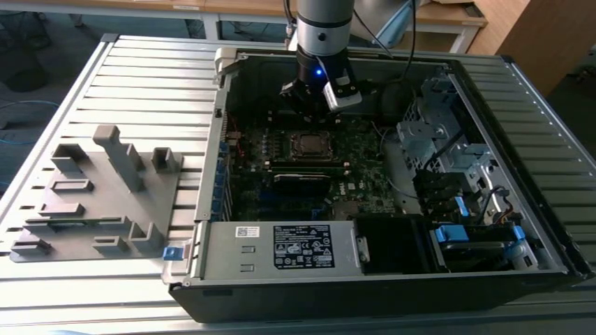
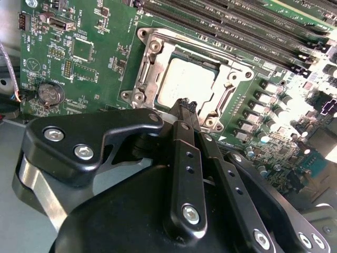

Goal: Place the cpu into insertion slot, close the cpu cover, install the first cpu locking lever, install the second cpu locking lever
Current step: 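Install the first cpu locking lever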

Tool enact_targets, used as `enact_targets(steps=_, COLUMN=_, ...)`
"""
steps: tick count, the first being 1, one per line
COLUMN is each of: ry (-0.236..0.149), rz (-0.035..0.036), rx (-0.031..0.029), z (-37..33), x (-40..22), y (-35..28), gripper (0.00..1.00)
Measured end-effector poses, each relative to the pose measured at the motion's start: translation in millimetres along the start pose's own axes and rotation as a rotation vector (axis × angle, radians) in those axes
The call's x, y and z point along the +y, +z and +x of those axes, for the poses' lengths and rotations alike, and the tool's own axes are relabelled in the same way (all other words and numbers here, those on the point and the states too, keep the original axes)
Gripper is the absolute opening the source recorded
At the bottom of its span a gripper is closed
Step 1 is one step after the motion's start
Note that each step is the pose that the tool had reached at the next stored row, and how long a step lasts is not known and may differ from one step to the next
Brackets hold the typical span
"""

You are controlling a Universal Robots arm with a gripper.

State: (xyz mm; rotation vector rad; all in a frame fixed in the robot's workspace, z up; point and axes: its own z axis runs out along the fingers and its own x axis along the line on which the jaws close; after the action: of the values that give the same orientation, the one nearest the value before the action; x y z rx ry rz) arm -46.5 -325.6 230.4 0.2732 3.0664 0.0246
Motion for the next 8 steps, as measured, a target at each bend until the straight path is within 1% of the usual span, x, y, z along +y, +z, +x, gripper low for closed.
enact_targets(steps=8, ry=0.000, rz=0.0011, rx=-0.0003, z=-0.2, x=-1.0, y=0.0, gripper=0.11)
